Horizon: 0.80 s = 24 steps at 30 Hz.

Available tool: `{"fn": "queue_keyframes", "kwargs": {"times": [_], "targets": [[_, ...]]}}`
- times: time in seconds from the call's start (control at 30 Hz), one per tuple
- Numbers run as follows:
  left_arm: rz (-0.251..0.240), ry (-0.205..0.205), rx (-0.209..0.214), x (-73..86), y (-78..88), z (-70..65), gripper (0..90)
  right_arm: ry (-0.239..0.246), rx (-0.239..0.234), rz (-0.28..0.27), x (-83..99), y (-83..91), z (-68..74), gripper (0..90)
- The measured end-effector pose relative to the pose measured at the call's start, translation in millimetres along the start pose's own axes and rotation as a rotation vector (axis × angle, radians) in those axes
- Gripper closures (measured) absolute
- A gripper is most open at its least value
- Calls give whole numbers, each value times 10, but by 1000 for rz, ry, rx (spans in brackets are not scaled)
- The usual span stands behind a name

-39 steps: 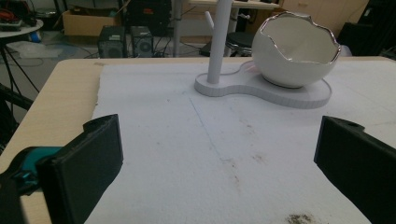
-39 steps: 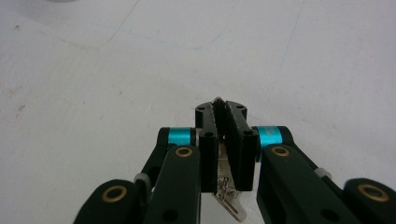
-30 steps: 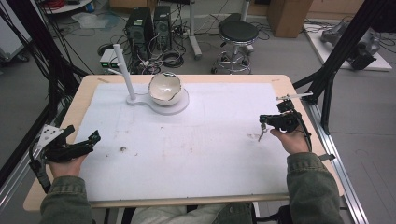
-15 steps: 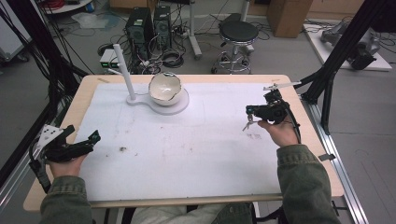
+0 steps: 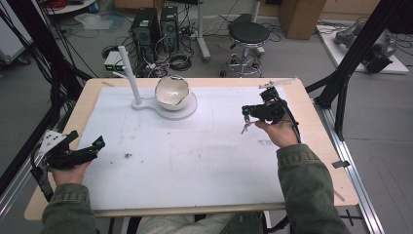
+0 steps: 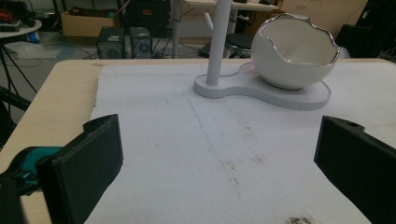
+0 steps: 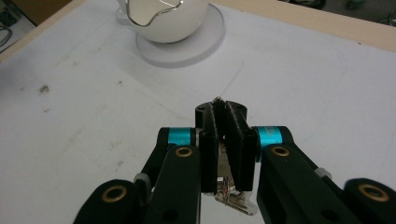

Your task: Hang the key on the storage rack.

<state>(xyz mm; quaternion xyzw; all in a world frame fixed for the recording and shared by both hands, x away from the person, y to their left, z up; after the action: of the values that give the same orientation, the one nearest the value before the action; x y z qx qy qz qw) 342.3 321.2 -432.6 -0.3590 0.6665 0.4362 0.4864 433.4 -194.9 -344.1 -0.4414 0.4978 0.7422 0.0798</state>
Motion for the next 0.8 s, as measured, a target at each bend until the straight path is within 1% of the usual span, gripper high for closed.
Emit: {"fn": "queue_keyframes", "kwargs": {"times": [0.1,0.13,0.17,0.2,0.23,0.3,0.33,0.37,0.4,0.43,0.5,0.57,0.6,0.67,0.7,0.73,0.77,0.8], "targets": [[0,1,0,1,-2,2,17,4,-19,-2,-75,-29,76,839],[1,1,0,1,-2,2,17,12,-33,-6,-129,-50,129,839],[1,1,0,1,-2,2,17,12,-33,-6,-129,-50,129,839],[1,1,0,2,-3,4,17,25,-44,-6,-184,-73,186,839],[3,1,0,3,-4,5,17,31,-48,-12,-217,-86,214,839],[1,1,2,3,-6,5,17,33,-53,-14,-241,-95,236,838],[1,1,3,3,-6,5,17,47,-67,-16,-315,-127,301,838],[1,1,3,3,-6,5,17,53,-69,-16,-350,-138,331,838],[1,1,3,3,-6,5,17,53,-69,-16,-350,-138,331,838],[2,1,3,3,-5,6,17,61,-83,-15,-420,-159,398,839],[1,1,2,4,-6,7,17,64,-90,-16,-448,-169,422,839],[2,1,3,4,-6,8,17,79,-100,-14,-524,-194,490,839],[2,1,3,4,-8,8,17,91,-110,-18,-591,-222,546,839],[8,0,5,10,-12,11,17,96,-111,-14,-621,-236,571,838],[8,2,5,11,-15,9,17,100,-121,-16,-673,-263,615,838],[9,0,6,12,-17,8,17,100,-121,-16,-673,-263,615,838],[8,0,7,11,-17,7,17,98,-132,-17,-733,-294,662,839],[8,-1,6,11,-18,8,17,98,-132,-17,-733,-294,662,839]]}}
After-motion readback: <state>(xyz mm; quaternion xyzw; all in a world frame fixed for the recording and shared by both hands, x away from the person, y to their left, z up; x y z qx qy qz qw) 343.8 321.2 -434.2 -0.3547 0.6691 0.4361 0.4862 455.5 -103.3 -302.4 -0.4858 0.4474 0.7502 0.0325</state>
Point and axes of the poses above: each handheld gripper's, and its own axes: y roughly backward along the jaws, x roughly out of its underside, z roughly to its left, the point moved 6 cm from there along -y, roughly forward along the jaws, and after that the axes turned 5 degrees about x, right-handed, at the moved point
